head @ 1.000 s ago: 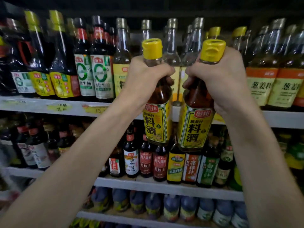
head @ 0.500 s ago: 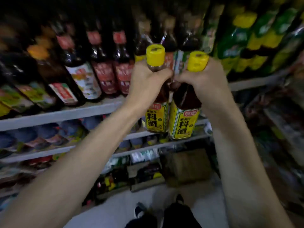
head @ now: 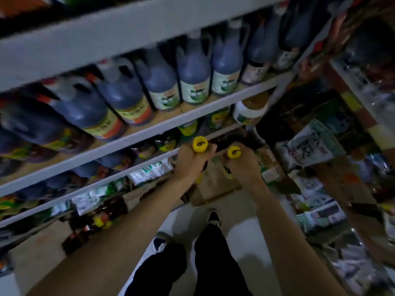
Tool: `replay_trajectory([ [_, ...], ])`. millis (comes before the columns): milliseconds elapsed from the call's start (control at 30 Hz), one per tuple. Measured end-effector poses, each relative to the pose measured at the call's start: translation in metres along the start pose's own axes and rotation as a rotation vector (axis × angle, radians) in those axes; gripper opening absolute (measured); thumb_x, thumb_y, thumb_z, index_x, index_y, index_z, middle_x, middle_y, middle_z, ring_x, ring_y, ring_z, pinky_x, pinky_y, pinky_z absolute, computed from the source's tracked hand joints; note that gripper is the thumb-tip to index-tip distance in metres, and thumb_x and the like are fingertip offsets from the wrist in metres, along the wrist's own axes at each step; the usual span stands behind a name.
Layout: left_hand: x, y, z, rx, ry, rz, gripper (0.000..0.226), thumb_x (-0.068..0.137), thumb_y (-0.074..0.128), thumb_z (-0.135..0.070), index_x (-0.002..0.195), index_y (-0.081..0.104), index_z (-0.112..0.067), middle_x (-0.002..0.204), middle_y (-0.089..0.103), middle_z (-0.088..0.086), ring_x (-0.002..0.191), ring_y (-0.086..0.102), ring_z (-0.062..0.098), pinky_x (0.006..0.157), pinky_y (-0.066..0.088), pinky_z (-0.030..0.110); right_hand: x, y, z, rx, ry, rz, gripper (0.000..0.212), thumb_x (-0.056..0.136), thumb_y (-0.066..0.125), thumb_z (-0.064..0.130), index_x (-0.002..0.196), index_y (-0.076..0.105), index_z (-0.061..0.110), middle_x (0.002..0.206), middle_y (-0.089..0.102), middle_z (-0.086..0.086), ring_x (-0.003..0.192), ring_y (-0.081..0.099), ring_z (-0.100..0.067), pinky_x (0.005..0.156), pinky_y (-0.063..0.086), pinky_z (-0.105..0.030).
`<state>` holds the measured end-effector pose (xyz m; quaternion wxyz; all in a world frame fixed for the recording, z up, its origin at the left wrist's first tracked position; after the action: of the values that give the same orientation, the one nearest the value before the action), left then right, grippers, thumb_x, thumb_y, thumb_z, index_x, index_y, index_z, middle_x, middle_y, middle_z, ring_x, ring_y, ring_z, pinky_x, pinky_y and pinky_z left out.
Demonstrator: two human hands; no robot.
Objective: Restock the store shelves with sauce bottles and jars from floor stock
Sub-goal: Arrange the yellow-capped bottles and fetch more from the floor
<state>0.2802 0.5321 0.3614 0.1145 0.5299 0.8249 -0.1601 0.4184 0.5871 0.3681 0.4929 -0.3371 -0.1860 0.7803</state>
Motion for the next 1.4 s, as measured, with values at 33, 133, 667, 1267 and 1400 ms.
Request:
replay_trajectory([
  [33, 0.01, 0.012, 0.017, 0.012, -0.011, 0.006, 0.033, 0.089, 0.07, -0.012, 0.06, 0.054, -0.011, 0.054, 0.057, -0.002, 0.052, 0.051, 0.004, 0.051, 0.042, 0.018, 0.009, 0.005, -0.022, 0.012, 0.039, -0.021, 0.021, 0.091, 0.066, 0.016, 0.079, 0.05, 0.009, 0.076, 0.055, -0.013, 0.075, 0.052, -0.03, 0.066, 0.042, -0.037],
  [133, 0.034, 0.036, 0.062, 0.032, -0.05, -0.028, 0.033, 0.091, 0.067, -0.009, 0.062, 0.052, -0.017, 0.051, 0.057, -0.015, 0.053, 0.053, -0.003, 0.053, 0.041, 0.008, 0.031, 0.02, -0.08, 0.035, 0.16, -0.031, 0.023, 0.09, 0.069, 0.02, 0.089, 0.061, -0.001, 0.084, 0.063, -0.017, 0.076, 0.055, -0.028, 0.067, 0.044, -0.037],
  [667, 0.014, 0.036, 0.25, 0.411, -0.048, 0.19, 0.026, 0.085, 0.072, -0.036, 0.078, 0.073, -0.011, 0.072, 0.07, -0.005, 0.072, 0.065, 0.004, 0.064, 0.052, 0.027, -0.044, 0.173, -0.207, 0.277, 0.482, -0.248, 0.006, 0.082, 0.071, 0.012, 0.086, 0.066, 0.013, 0.08, 0.07, -0.007, 0.076, 0.064, -0.027, 0.064, 0.049, -0.035],
  [1267, 0.032, 0.075, 0.615, 0.644, 0.043, 0.417, 0.023, 0.081, 0.075, -0.04, 0.076, 0.071, -0.018, 0.073, 0.069, -0.012, 0.076, 0.065, 0.002, 0.069, 0.05, 0.023, -0.056, 0.451, -0.468, 0.428, 0.559, -0.464, 0.017, 0.077, 0.072, -0.002, 0.086, 0.069, 0.013, 0.088, 0.065, -0.001, 0.082, 0.063, -0.022, 0.072, 0.052, -0.036],
  [1400, 0.047, 0.08, 0.667, 0.664, 0.087, 0.413, 0.028, 0.081, 0.074, -0.041, 0.091, 0.072, -0.015, 0.093, 0.072, 0.0, 0.094, 0.065, 0.019, 0.083, 0.052, 0.038, -0.04, 0.479, -0.501, 0.412, 0.539, -0.501, 0.019, 0.079, 0.073, -0.001, 0.092, 0.072, 0.013, 0.1, 0.068, -0.005, 0.091, 0.063, -0.021, 0.077, 0.045, -0.021],
])
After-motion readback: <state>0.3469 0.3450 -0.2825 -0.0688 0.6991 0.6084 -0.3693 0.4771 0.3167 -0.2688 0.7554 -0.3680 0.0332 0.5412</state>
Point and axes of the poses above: each hand's wrist, its own x-axis towards the middle knuckle, its own y-axis out of the palm, z = x × y, the point moved 2 cm from there along x, towards the middle knuckle
